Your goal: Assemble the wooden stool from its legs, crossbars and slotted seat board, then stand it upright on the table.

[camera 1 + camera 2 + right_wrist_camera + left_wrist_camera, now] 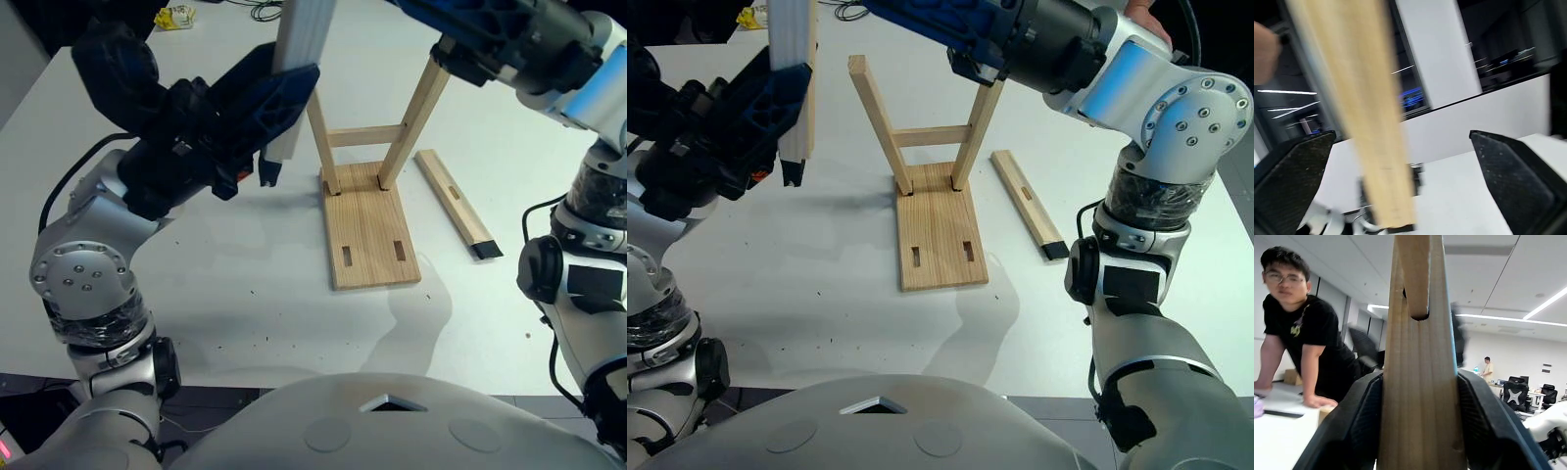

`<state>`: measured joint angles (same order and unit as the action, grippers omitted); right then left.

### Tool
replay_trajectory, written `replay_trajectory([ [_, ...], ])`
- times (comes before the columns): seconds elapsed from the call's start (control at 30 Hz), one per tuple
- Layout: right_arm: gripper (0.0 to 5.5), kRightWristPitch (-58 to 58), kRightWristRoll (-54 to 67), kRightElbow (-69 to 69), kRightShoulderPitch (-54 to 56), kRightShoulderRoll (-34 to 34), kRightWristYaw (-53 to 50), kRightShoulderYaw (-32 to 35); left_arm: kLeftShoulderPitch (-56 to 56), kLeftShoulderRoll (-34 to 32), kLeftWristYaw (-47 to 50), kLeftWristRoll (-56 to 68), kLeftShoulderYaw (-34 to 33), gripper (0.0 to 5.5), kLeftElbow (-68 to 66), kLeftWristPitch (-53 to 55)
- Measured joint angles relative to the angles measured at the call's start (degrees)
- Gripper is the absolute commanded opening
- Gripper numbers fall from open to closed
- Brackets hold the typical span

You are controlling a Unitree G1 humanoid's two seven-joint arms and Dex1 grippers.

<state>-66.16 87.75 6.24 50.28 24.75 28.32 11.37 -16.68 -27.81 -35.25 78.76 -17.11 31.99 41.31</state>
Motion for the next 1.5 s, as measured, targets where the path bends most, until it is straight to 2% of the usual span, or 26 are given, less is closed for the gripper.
replay_trajectory([
  [0.23,5.04,-3.8,2.7,-5.1,0.0,2.5,4.5,-0.2,0.0,-1.0,-4.3,-2.9,0.8,2.03,-1.6,-2.0],
  [0.53,5.04,-1.6,9.1,-7.7,0.6,-0.5,-3.0,0.3,3.7,2.4,-3.1,-2.7,4.2,2.03,2.3,-4.2],
  [0.97,5.04,4.0,10.2,5.2,-4.7,-4.5,-6.6,-3.2,2.9,4.6,-1.0,-2.4,7.8,2.03,0.6,-5.0],
  [1.07,4.72,5.3,10.3,5.6,-5.0,-4.5,-7.2,-3.5,3.3,4.6,-0.6,-1.8,8.0,2.03,1.3,-5.0],
  [1.5,2.72,7.8,12.3,5.9,-5.8,-4.3,-8.7,-4.5,5.4,5.1,0.3,-1.2,9.7,2.03,3.3,-5.1],
])
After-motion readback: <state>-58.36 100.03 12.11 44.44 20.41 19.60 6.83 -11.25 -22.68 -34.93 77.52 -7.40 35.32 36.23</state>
